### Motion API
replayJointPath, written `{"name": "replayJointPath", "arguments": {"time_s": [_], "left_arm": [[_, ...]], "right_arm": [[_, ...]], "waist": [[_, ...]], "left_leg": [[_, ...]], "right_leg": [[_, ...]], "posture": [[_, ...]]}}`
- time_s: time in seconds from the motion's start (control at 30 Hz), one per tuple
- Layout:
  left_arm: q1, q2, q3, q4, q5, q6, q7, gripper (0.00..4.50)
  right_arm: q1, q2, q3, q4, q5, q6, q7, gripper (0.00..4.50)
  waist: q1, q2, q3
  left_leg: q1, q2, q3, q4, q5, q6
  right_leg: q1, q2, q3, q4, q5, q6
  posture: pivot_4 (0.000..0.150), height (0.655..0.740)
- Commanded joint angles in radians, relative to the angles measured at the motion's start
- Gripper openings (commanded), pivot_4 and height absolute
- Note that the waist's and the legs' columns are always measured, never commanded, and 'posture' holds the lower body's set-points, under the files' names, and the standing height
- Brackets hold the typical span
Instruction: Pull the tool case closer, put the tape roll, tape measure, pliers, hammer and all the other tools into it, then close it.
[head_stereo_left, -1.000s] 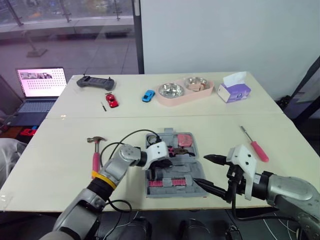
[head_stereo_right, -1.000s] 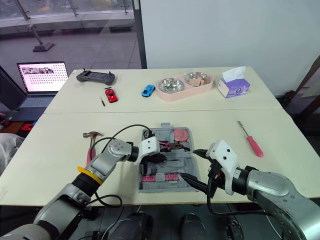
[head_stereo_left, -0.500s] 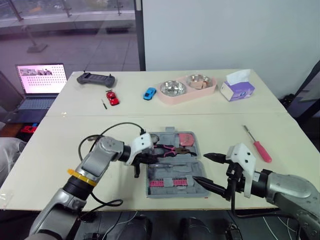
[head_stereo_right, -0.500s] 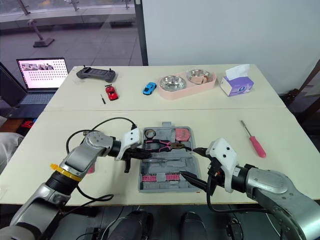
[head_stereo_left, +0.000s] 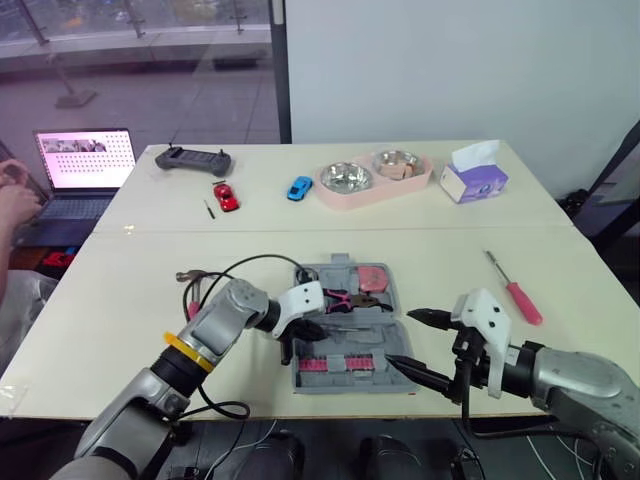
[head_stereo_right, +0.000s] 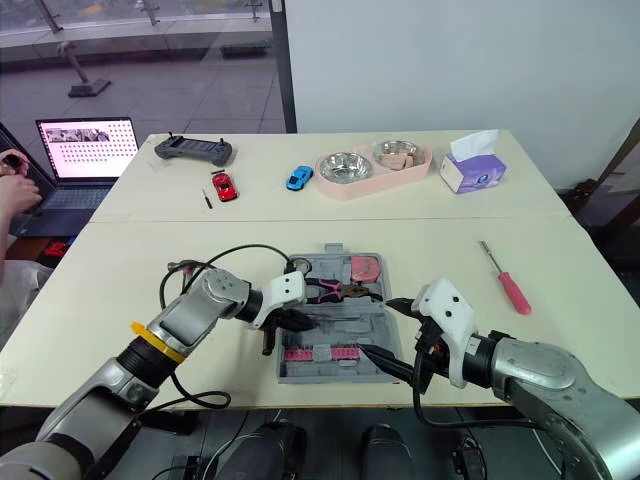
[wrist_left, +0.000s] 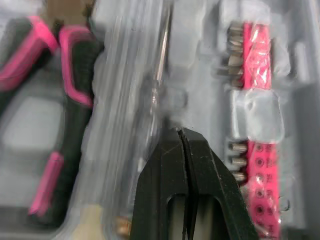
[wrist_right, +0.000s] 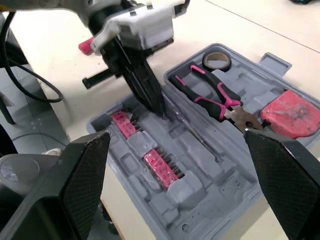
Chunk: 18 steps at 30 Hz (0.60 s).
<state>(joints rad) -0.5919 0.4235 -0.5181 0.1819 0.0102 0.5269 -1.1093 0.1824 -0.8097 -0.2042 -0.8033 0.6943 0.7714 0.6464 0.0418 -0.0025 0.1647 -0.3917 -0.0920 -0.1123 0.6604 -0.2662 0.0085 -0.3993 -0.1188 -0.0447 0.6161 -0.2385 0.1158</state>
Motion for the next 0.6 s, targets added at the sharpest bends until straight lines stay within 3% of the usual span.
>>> {"name": "replayJointPath", "arguments": {"time_s": [0.03, 0.2, 0.43, 0.6], "left_arm": [[-0.007, -0.019, -0.025, 0.048, 0.041, 0.043, 0.035, 0.02], [-0.013, -0.036, -0.002, 0.049, 0.01, 0.051, 0.015, 0.02], [-0.003, 0.023, 0.089, -0.105, -0.125, 0.154, -0.071, 0.02], [-0.031, 0.019, 0.152, -0.15, -0.176, 0.197, -0.039, 0.02]], "right_arm": [[-0.002, 0.004, -0.013, -0.038, 0.018, -0.005, -0.008, 4.5], [-0.001, 0.004, -0.014, -0.042, 0.021, -0.005, -0.012, 4.5], [0.003, -0.001, -0.015, -0.034, 0.02, -0.012, -0.007, 4.5], [-0.009, -0.004, -0.007, -0.024, 0.018, -0.014, -0.001, 4.5]], "waist": [[0.001, 0.001, 0.0], [0.001, 0.0, 0.0], [-0.004, 0.0, 0.001], [0.001, -0.001, 0.002]], "left_leg": [[0.0, 0.0, 0.0, 0.0, 0.0, 0.0], [0.0, 0.0, 0.0, 0.0, 0.0, 0.0], [-0.003, 0.0, 0.0, -0.002, 0.0, 0.0], [-0.005, 0.0, 0.0, -0.003, 0.0, 0.0]], "right_leg": [[0.0, 0.0, 0.0, 0.0, 0.0, -0.001], [0.001, 0.0, 0.0, -0.001, 0.0, 0.001], [-0.005, 0.0, 0.001, -0.001, 0.003, -0.002], [-0.007, 0.001, 0.001, 0.0, 0.003, -0.003]], "posture": [[0.15, 0.74], [0.15, 0.74], [0.15, 0.74], [0.15, 0.74]]}}
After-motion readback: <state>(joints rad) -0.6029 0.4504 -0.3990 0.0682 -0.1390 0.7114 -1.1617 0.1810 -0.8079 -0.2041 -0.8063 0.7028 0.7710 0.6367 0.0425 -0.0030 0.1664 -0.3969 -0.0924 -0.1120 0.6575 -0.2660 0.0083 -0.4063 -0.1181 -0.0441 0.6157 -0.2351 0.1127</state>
